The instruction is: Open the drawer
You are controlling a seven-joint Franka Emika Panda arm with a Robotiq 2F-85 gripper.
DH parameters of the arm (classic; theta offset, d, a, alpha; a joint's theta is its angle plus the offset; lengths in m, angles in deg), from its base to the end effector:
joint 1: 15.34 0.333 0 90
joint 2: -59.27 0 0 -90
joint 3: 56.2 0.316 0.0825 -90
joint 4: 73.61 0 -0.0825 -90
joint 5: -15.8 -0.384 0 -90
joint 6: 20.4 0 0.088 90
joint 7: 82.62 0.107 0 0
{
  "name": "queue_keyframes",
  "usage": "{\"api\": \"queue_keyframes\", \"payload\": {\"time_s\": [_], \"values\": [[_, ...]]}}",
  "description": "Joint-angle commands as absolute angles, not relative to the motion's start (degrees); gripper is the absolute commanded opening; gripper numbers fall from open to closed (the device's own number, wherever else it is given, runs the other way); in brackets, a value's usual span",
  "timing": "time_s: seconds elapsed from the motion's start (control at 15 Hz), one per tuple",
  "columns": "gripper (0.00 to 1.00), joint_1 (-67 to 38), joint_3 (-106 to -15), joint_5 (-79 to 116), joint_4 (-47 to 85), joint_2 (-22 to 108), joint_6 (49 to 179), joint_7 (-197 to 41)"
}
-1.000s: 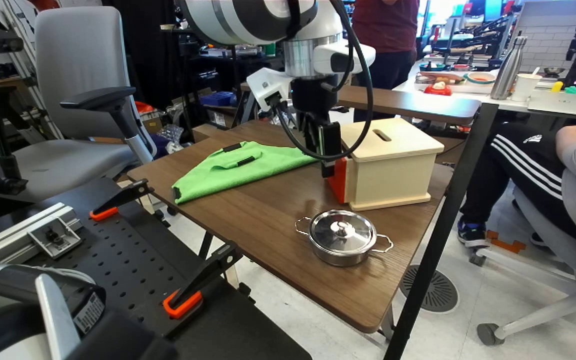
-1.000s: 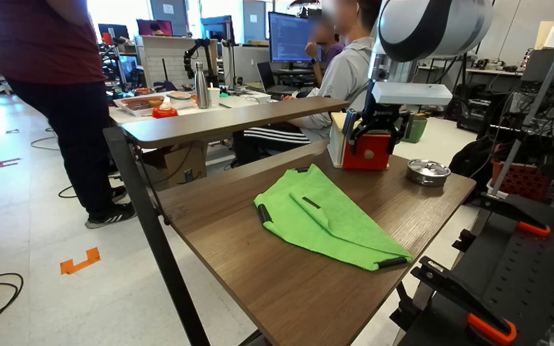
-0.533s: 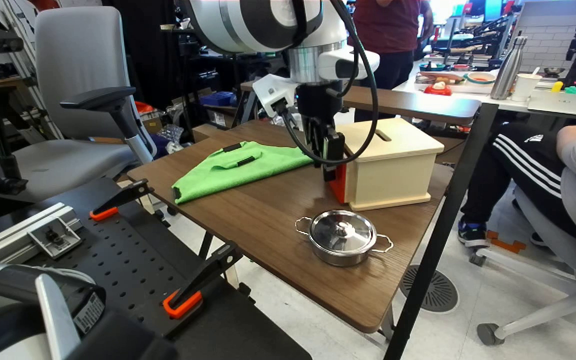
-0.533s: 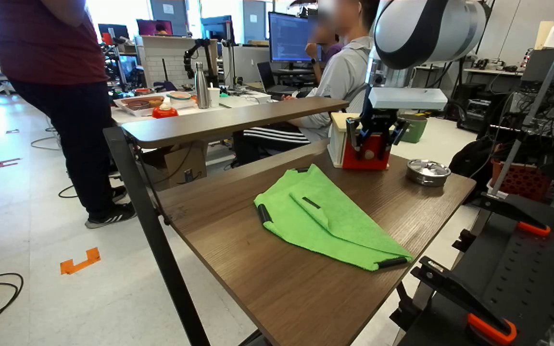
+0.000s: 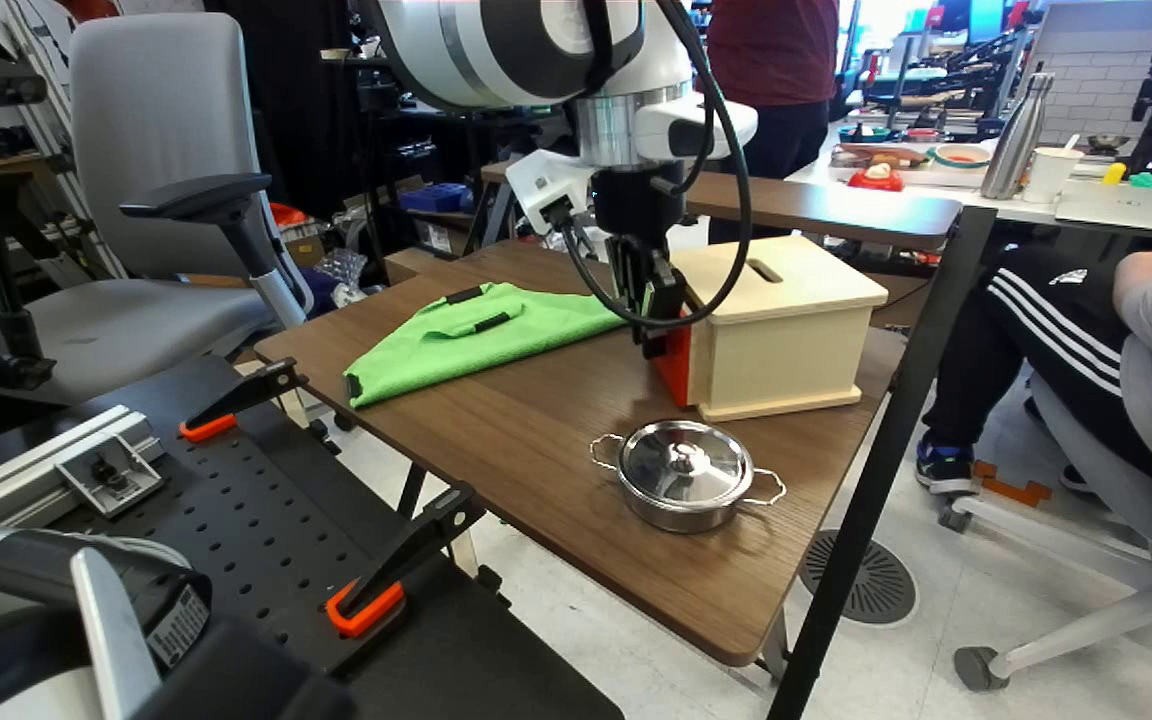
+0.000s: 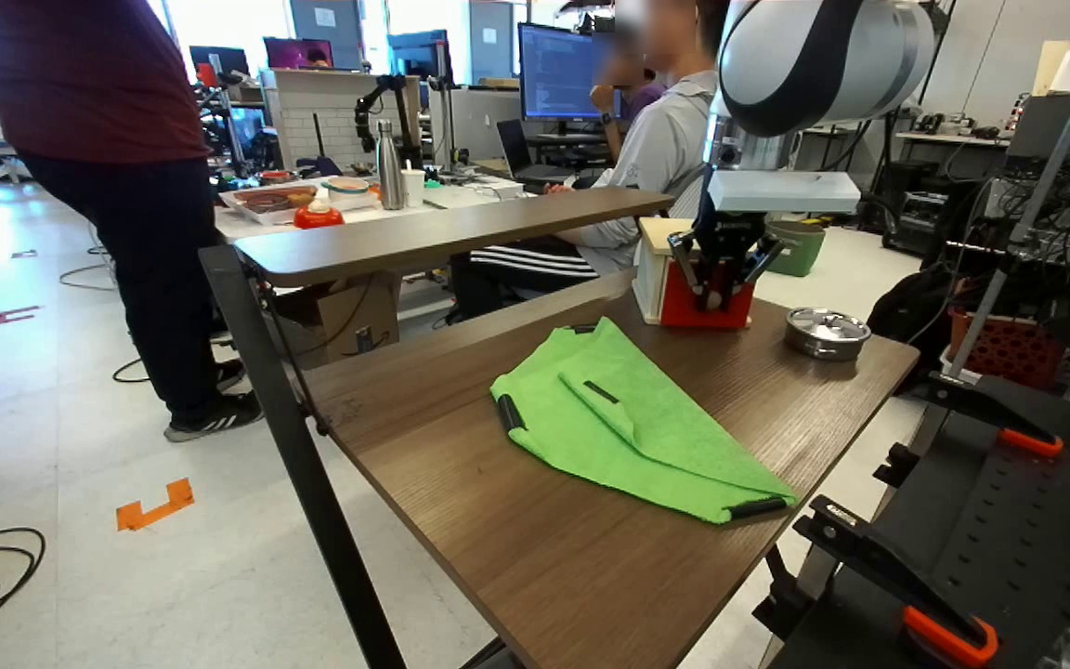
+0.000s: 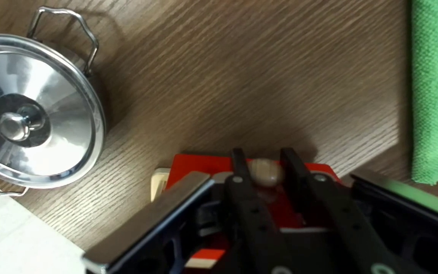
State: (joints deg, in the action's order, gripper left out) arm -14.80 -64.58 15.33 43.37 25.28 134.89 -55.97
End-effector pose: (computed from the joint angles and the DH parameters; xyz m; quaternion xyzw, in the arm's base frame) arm 0.5948 -0.0818 0.1567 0.9566 -0.2861 0.0465 0.0312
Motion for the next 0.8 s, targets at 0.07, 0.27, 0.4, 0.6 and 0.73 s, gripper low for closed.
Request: {"api": "queue_keyframes", "payload": {"time_s": [0.07,0.27,0.4,0.6,0.73], "values": [[0.07,-13.61,-64.65,13.13,45.14,25.68,136.63,-56.28],[0.07,-13.41,-64.51,13.02,45.87,25.93,136.64,-56.04],[0.07,-13.29,-64.42,13.06,46.34,26.18,136.46,-55.99],[0.07,-13.05,-64.33,13.15,47.36,26.77,136.61,-55.99],[0.07,-12.99,-64.23,13.08,47.7,26.98,136.21,-55.97]]}}
